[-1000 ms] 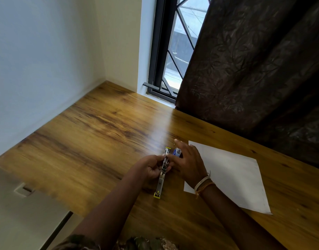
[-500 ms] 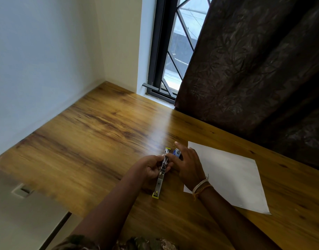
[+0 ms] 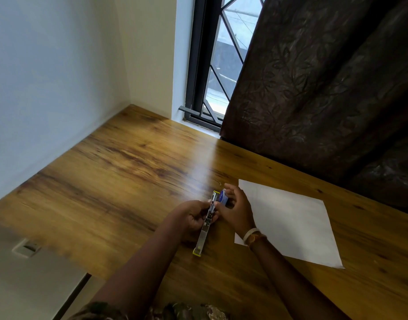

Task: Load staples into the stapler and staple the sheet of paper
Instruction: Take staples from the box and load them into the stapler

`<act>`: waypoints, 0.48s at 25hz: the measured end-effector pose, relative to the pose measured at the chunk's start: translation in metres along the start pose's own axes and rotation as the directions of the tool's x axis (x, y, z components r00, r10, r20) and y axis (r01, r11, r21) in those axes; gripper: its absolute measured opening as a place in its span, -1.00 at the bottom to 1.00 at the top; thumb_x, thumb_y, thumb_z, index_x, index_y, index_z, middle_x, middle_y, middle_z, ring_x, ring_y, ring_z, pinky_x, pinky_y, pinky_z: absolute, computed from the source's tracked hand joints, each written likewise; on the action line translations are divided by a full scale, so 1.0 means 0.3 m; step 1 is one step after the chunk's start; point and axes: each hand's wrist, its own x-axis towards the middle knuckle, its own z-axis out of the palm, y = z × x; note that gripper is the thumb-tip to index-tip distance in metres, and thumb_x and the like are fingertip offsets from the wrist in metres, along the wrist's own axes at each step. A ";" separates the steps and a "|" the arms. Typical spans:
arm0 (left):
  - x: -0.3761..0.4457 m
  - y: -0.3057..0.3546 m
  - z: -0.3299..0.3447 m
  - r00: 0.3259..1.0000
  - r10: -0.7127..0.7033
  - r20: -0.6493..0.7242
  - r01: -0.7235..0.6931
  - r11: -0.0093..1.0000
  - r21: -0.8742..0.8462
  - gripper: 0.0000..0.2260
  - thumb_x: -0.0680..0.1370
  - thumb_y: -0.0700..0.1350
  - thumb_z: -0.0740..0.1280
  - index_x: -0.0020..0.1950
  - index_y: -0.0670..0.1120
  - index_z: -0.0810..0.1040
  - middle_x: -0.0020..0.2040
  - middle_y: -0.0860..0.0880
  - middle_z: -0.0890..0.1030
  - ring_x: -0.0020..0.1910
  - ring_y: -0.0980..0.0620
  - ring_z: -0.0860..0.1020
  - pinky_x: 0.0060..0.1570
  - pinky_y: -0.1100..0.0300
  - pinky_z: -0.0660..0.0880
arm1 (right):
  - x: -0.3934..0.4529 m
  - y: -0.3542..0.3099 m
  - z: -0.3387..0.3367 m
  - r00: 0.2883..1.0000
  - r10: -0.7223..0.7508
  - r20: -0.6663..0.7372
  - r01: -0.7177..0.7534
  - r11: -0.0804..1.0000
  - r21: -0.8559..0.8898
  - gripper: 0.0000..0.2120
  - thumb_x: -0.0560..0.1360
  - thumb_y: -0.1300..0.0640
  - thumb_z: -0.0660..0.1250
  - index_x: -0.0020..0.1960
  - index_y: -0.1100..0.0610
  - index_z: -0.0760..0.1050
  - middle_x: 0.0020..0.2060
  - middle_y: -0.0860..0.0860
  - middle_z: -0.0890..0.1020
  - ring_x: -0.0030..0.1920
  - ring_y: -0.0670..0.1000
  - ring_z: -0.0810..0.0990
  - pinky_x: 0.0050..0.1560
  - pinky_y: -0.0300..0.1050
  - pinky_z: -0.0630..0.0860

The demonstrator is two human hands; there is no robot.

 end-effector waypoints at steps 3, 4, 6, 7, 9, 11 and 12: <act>-0.008 -0.011 0.011 1.000 0.000 0.023 -0.001 0.999 0.053 -0.81 0.64 -0.18 0.20 -0.07 -0.26 0.51 -0.28 -0.20 0.61 -0.49 -0.03 0.63 -0.45 0.20 0.60 | 0.037 -0.033 -0.006 0.946 0.289 0.146 -0.320 0.904 0.284 -0.37 0.42 0.39 0.36 0.42 0.11 0.26 0.18 0.18 0.49 0.13 0.15 0.54 -0.03 -0.06 0.56; -0.010 -0.014 0.017 1.000 0.007 0.030 -0.009 0.997 0.077 -0.81 0.64 -0.18 0.19 -0.06 -0.25 0.52 -0.33 -0.18 0.64 -0.49 -0.01 0.63 -0.44 0.21 0.60 | 0.046 -0.043 -0.008 0.916 0.342 0.210 -0.399 0.832 0.386 -0.37 0.43 0.45 0.28 0.43 0.12 0.25 0.19 0.25 0.48 0.09 0.21 0.56 -0.12 -0.01 0.57; -0.014 -0.020 0.026 0.999 0.024 0.040 -0.028 0.993 0.111 -0.81 0.65 -0.17 0.17 -0.05 -0.21 0.52 -0.40 -0.13 0.66 -0.49 0.01 0.62 -0.42 0.22 0.58 | 0.057 -0.066 -0.013 0.875 0.390 0.287 -0.484 0.722 0.494 -0.37 0.41 0.53 0.16 0.40 0.11 0.24 0.07 0.30 0.50 -0.12 0.17 0.57 -0.39 -0.10 0.48; -0.014 -0.021 0.027 0.999 0.030 0.038 -0.035 0.993 0.117 -0.81 0.65 -0.17 0.16 -0.04 -0.20 0.52 -0.40 -0.12 0.66 -0.49 0.02 0.62 -0.42 0.23 0.58 | 0.061 -0.075 -0.014 0.865 0.406 0.297 -0.503 0.699 0.509 -0.37 0.40 0.55 0.14 0.39 0.12 0.24 0.01 0.29 0.52 -0.21 0.13 0.56 -0.47 -0.15 0.45; -0.015 -0.017 0.025 0.999 0.040 0.024 -0.043 0.991 0.127 -0.80 0.66 -0.17 0.15 -0.03 -0.20 0.52 -0.41 -0.11 0.66 -0.50 0.04 0.62 -0.42 0.24 0.58 | 0.068 -0.079 -0.013 0.856 0.432 0.283 -0.515 0.686 0.514 -0.42 0.40 0.56 0.14 0.36 0.20 0.26 -0.01 0.31 0.53 -0.23 0.12 0.57 -0.46 -0.13 0.47; -0.018 -0.013 0.026 0.998 0.052 0.017 -0.054 0.988 0.142 -0.81 0.66 -0.17 0.14 -0.03 -0.19 0.52 -0.42 -0.10 0.66 -0.51 0.05 0.62 -0.42 0.25 0.57 | 0.067 -0.066 -0.005 0.869 0.426 0.253 -0.495 0.727 0.476 -0.47 0.41 0.54 0.16 0.34 0.24 0.29 0.04 0.32 0.54 -0.13 0.18 0.58 -0.34 -0.04 0.50; -0.022 -0.015 0.027 0.998 0.058 0.014 -0.060 0.988 0.142 -0.82 0.66 -0.18 0.14 -0.03 -0.17 0.51 -0.43 -0.10 0.65 -0.52 0.05 0.61 -0.43 0.25 0.57 | 0.062 -0.062 -0.001 0.878 0.409 0.249 -0.478 0.754 0.450 -0.48 0.42 0.52 0.17 0.34 0.23 0.30 0.05 0.32 0.55 -0.08 0.20 0.58 -0.29 -0.01 0.50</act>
